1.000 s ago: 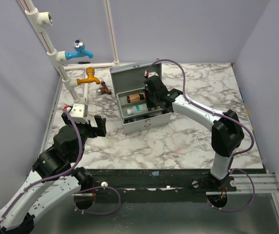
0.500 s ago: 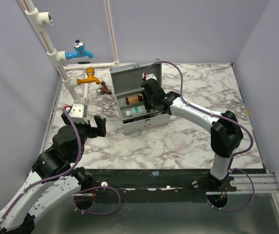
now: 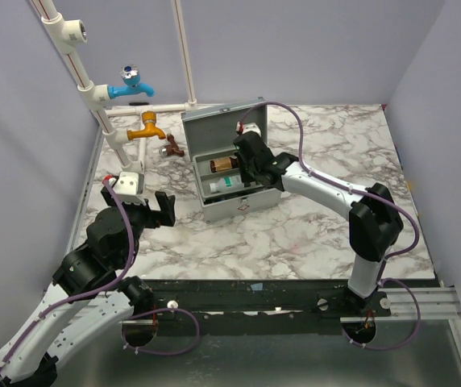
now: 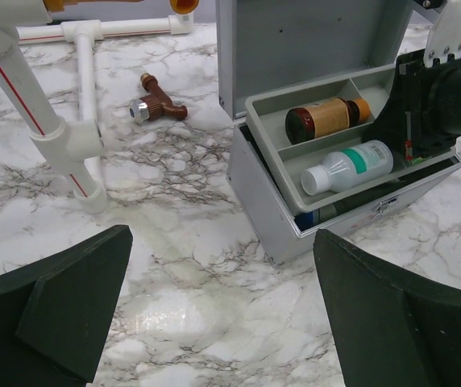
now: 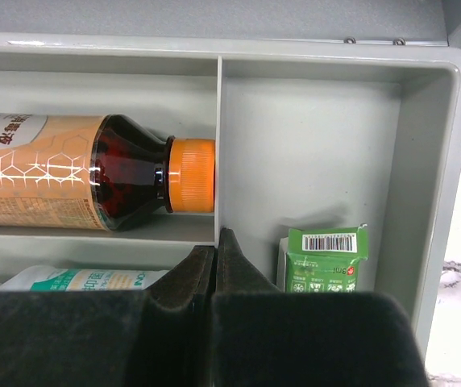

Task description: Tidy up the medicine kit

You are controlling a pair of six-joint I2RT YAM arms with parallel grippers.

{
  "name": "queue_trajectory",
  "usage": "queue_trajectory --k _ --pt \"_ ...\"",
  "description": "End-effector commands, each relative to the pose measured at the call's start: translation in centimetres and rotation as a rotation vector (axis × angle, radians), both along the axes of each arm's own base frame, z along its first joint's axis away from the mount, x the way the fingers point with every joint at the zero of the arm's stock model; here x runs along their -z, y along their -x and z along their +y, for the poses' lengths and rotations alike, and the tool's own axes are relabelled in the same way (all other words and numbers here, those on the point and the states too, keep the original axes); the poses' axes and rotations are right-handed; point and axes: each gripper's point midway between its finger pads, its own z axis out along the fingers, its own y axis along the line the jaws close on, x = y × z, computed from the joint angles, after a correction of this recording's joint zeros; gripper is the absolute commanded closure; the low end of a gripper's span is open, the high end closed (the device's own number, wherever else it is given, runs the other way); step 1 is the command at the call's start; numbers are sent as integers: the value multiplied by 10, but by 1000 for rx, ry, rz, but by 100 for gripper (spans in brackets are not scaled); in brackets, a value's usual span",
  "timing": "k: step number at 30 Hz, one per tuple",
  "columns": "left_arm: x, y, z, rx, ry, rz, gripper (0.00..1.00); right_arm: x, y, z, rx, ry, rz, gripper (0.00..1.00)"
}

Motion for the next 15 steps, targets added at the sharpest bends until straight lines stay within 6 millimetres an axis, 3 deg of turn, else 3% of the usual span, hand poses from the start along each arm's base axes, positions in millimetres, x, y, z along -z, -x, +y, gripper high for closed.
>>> queue_trajectory --k 1,6,15 --pt "0 0 -1 11 4 -6 1 -4 4 -18 20 42 -5 99" --pt "-1 1 -1 12 9 -10 1 -5 8 -18 -3 50 10 99" --pt "-1 1 -1 12 13 -11 1 14 16 -10 -62 39 60 99"
